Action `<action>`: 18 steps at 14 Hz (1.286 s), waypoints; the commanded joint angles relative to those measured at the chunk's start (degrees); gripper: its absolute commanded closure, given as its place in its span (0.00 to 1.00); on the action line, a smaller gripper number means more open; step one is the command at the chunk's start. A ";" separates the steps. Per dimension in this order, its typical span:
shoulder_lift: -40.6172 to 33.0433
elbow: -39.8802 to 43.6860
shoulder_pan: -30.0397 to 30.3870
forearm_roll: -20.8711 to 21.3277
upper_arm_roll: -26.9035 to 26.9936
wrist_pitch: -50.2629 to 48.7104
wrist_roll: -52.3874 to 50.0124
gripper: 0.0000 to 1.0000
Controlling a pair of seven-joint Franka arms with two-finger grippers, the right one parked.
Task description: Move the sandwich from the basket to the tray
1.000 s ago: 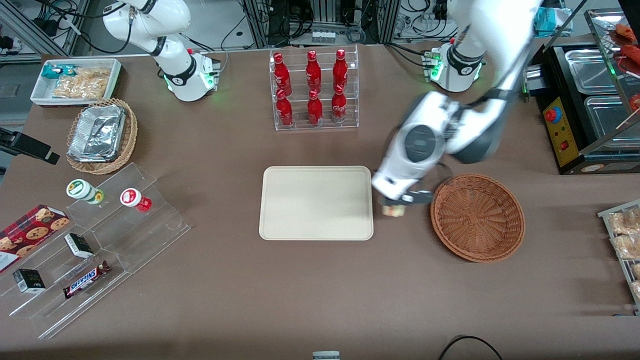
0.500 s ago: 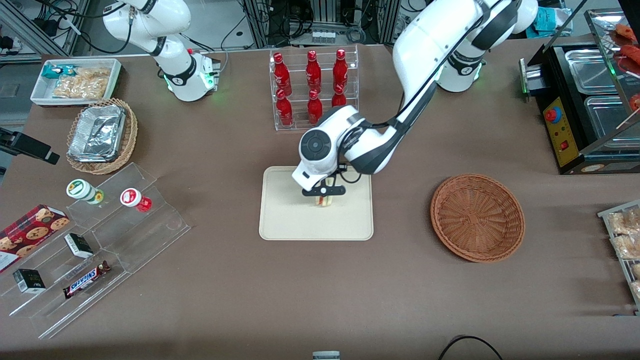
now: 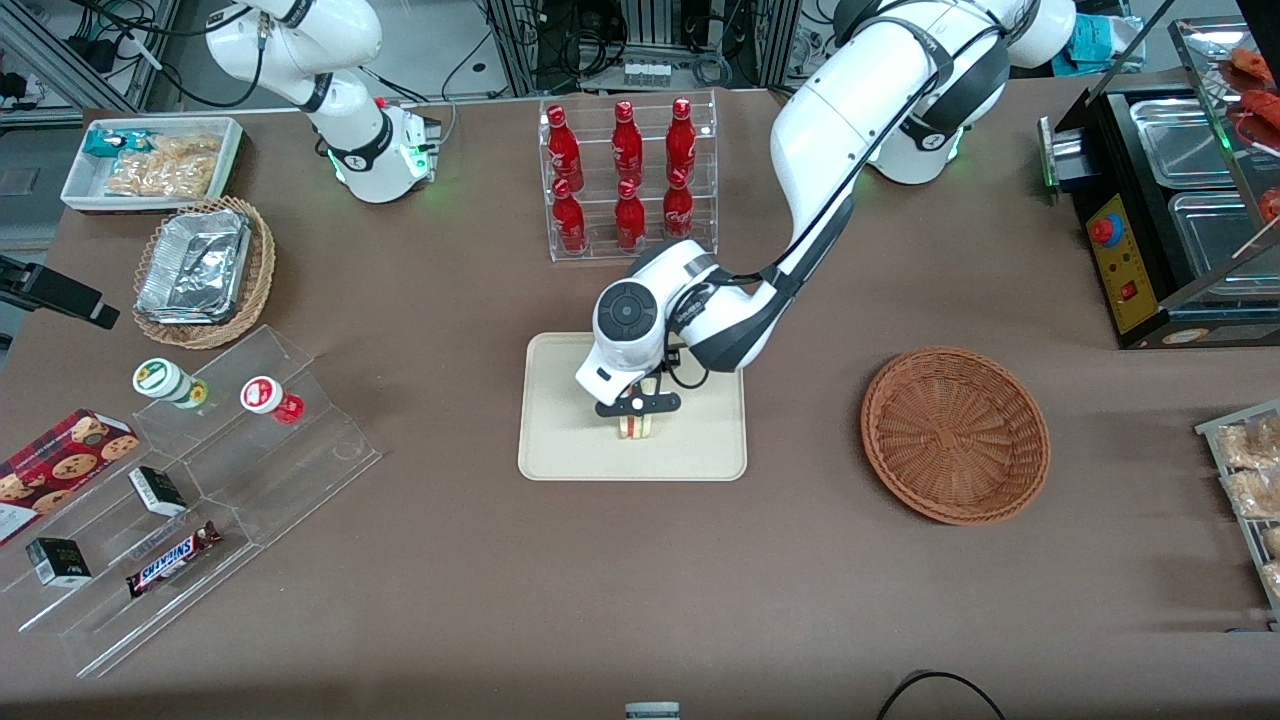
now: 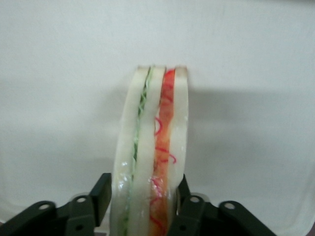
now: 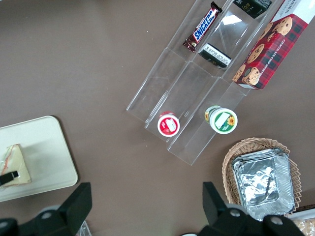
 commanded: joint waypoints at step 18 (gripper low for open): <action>-44.46 -10.56 34.51 -0.06 1.77 -42.23 33.04 0.00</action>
